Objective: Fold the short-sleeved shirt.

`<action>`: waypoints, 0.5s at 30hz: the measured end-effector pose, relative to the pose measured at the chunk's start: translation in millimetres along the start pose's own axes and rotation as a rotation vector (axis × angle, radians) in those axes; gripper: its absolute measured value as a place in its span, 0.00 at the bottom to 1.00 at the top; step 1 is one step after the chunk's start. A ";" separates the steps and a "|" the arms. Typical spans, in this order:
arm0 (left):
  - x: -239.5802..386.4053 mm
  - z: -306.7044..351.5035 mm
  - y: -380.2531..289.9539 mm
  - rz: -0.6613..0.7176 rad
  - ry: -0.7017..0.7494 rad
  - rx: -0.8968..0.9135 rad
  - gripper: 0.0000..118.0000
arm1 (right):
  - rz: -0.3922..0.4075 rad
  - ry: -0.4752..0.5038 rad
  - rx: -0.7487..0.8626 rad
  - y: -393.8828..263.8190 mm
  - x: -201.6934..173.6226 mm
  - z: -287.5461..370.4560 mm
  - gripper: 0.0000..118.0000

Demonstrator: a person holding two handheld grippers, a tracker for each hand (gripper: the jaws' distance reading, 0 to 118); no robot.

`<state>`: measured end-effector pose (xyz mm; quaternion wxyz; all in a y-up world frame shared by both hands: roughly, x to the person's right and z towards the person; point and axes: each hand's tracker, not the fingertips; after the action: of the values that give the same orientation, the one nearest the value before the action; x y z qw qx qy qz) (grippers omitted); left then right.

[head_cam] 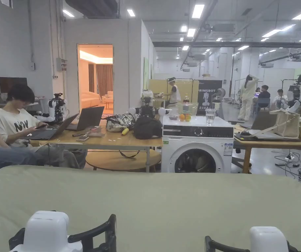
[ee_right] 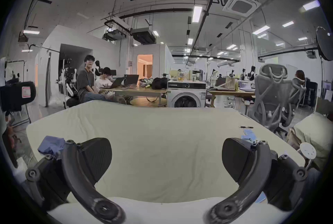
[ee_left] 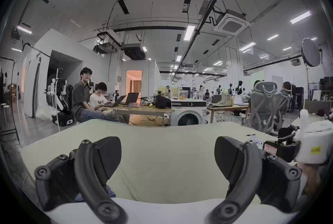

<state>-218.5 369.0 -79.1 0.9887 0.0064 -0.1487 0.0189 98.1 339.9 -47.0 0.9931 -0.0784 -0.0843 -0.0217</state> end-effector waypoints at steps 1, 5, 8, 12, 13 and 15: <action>-1.1 0.4 -0.3 0.002 0.004 0.001 0.89 | -0.022 0.003 -0.001 0.4 0.9 0.3 1.00; -3.5 2.5 -1.9 0.023 0.051 0.011 0.89 | -0.245 0.058 -0.014 2.7 7.3 1.1 1.00; -6.8 4.8 -2.0 0.036 0.022 0.015 0.89 | -0.409 0.032 -0.068 6.5 14.6 -2.7 1.00; -5.9 4.9 -2.1 0.039 0.020 0.009 0.89 | -0.413 0.049 -0.143 13.0 18.7 -4.2 1.00; -6.1 4.4 -2.2 0.046 0.017 0.004 0.89 | -0.403 0.052 -0.141 13.7 17.4 -2.7 1.00; -6.1 2.9 -2.5 0.050 0.021 -0.001 0.89 | -0.378 0.037 -0.117 14.0 14.6 0.6 1.00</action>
<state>-225.1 366.2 -78.2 0.9894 0.0019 -0.1387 0.0437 113.2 353.4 -46.0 0.9665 -0.1183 -0.0781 -0.2142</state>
